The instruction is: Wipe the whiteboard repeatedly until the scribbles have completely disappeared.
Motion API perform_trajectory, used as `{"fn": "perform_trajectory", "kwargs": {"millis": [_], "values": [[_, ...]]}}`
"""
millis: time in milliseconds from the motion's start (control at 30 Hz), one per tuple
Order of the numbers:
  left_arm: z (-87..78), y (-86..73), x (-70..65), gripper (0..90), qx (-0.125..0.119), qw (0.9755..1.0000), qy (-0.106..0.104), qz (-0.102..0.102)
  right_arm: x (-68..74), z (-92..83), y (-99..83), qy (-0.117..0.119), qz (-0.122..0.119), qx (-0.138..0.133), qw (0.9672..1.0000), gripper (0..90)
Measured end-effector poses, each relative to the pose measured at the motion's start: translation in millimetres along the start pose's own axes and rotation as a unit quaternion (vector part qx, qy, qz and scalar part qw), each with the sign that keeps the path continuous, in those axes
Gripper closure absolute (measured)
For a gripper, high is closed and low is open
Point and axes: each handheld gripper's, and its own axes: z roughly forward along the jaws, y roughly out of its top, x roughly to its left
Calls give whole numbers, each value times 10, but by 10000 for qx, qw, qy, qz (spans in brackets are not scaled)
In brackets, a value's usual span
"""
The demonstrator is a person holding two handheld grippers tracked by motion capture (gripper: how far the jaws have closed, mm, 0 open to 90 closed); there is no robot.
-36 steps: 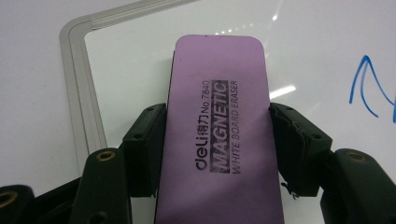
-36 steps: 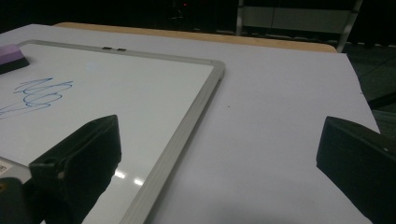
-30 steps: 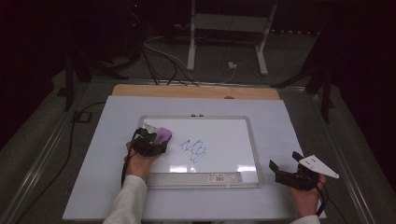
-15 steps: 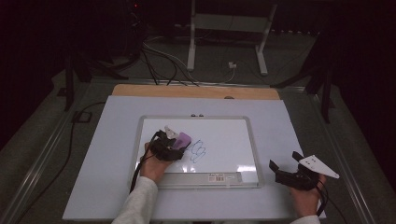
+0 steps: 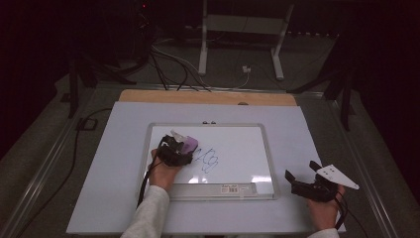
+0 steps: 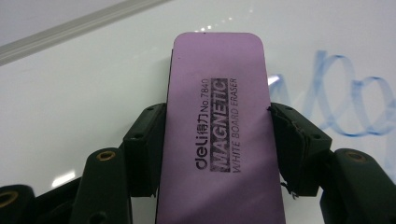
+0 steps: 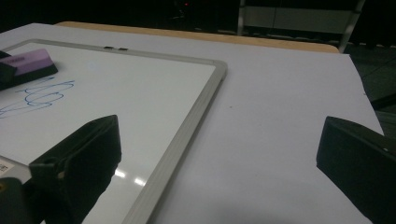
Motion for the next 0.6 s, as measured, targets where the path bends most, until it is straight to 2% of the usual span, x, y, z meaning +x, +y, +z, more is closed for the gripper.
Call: {"fn": "perform_trajectory", "kwargs": {"millis": [100, 200, 267, 300, 467, 533, 600], "values": [[-12, 4, -168, 417, 17, 9994, -193, 276, -7, -5, -2, -13, 27, -9, 10000, 3], [-18, 8, -223, 417, 27, 9989, -196, 432, -11, -9, -1, -14, 21, -21, 10000, 3], [-6, 22, -175, 417, 60, 9991, -232, 356, -9, -12, 2, -11, 34, -30, 10000, 3], [0, 27, -149, 417, 49, 9993, -107, 369, -10, -11, 3, -5, 49, -42, 10000, 3], [18, 35, 32, 417, 76, 9995, 298, 65, -3, -9, 1, -10, 17, -26, 10000, 3], [34, 39, 85, 416, 84, 9995, 281, -112, -13, -8, 1, -25, 6, -36, 10000, 3], [42, 57, 75, 416, 122, 9993, 329, -104, -23, -8, -4, -26, 65, -24, 10000, 3]]}}
